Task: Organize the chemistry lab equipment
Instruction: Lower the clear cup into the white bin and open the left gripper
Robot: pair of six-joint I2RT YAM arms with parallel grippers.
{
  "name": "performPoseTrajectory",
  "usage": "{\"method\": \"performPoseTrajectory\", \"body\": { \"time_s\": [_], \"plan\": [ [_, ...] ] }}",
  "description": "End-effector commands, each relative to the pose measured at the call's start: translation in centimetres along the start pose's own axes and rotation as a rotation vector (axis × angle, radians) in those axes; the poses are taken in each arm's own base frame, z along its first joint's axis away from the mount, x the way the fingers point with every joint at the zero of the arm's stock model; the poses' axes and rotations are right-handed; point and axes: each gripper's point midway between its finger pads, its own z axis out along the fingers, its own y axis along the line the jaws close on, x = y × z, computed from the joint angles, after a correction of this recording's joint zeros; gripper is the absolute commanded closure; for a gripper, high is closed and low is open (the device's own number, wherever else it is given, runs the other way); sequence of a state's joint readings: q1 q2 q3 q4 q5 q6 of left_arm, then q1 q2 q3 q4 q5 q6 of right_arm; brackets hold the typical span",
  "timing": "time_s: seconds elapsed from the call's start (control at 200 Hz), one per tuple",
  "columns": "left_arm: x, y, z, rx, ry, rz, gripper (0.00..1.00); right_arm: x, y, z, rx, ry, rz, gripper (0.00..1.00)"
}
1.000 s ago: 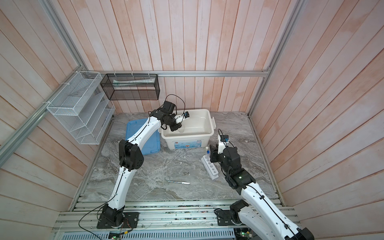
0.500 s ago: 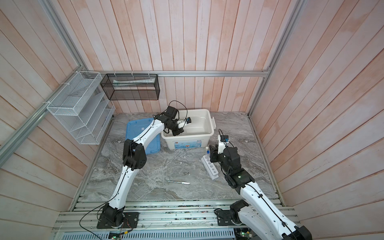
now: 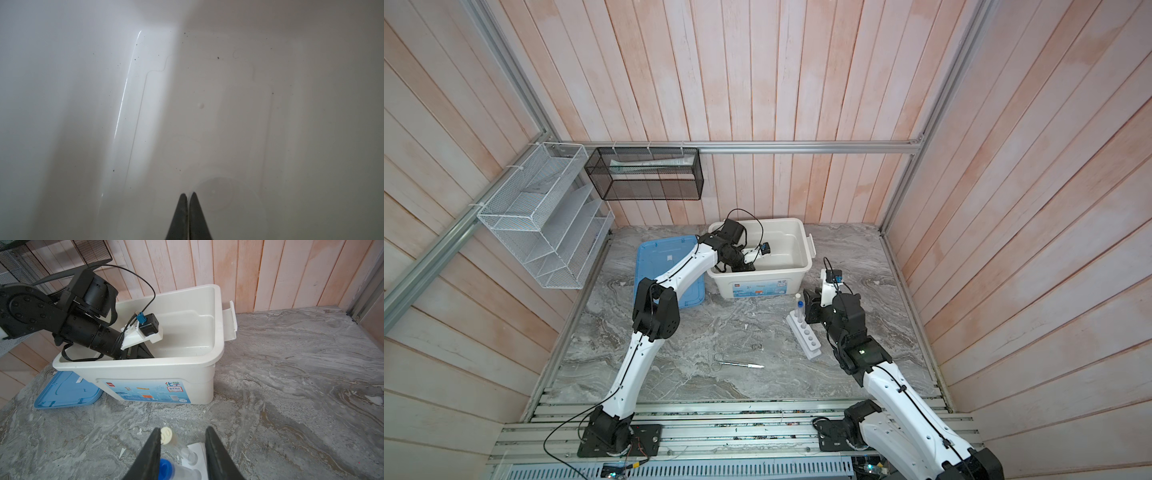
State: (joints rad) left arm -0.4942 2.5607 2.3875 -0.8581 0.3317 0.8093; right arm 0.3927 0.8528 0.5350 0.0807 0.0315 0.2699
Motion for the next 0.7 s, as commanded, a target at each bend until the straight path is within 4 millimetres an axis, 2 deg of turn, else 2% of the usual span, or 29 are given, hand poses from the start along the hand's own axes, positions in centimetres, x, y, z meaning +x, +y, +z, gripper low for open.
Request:
{"method": "performPoseTrajectory", "body": {
  "time_s": [0.0, 0.22, 0.335, 0.54, 0.695],
  "plan": [
    [1.2, -0.4, 1.6, 0.008, 0.025, 0.01, 0.89, 0.2, 0.0, 0.1, -0.015, -0.009, 0.017, 0.63],
    [1.4, -0.8, 2.2, 0.02, 0.03, 0.0, 0.87, 0.6, -0.2, 0.3, -0.016, -0.006, 0.029, 0.63],
    [1.2, -0.4, 1.9, 0.004, 0.027, 0.002, 0.85, 0.5, -0.3, 0.2, -0.015, -0.007, 0.026, 0.63],
    [-0.2, 1.1, 0.5, -0.05, -0.001, -0.001, 0.62, -0.1, -0.3, 0.1, -0.01, -0.013, 0.022, 0.63],
    [-2.2, 2.1, -1.6, -0.091, -0.052, 0.008, 0.54, -1.2, -0.2, -0.4, -0.002, -0.027, 0.007, 0.63]
  ]
}}
